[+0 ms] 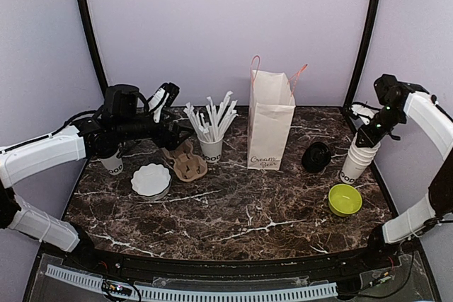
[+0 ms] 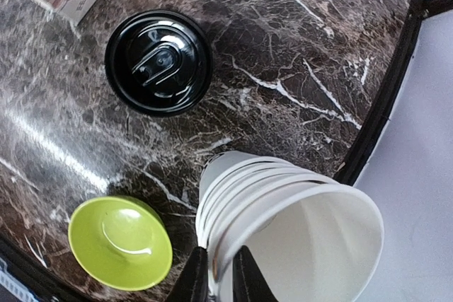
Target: Pack the takeout coffee
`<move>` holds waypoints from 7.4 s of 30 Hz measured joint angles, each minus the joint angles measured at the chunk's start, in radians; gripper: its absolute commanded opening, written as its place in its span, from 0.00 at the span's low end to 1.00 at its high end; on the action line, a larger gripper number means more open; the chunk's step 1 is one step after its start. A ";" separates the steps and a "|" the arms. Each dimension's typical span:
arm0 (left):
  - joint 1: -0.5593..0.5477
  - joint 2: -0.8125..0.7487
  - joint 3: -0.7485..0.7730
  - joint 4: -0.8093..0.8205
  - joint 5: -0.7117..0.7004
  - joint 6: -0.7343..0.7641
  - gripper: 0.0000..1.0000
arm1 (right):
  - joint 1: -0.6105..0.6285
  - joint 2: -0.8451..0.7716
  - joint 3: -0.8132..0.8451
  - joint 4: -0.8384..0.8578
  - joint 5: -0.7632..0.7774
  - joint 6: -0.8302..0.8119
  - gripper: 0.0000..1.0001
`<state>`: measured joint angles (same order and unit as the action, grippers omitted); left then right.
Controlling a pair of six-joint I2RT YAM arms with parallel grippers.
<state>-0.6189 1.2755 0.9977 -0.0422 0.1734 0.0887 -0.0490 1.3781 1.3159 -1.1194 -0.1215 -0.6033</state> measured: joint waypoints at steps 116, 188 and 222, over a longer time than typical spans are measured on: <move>0.166 -0.034 0.023 0.011 -0.233 -0.200 0.79 | 0.457 -0.057 -0.227 0.232 -0.137 0.045 0.26; 0.166 -0.034 0.029 -0.017 -0.166 -0.206 0.80 | 0.341 0.196 -0.116 0.382 -0.014 0.377 0.03; -0.369 0.172 -0.064 0.607 0.172 0.039 0.89 | 0.540 -0.040 0.058 0.195 -0.998 0.119 0.07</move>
<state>-0.9878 1.4475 0.9340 0.5648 0.3454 0.1280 0.4908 1.3376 1.3743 -0.9241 -1.1198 -0.4843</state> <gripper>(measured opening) 0.865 0.069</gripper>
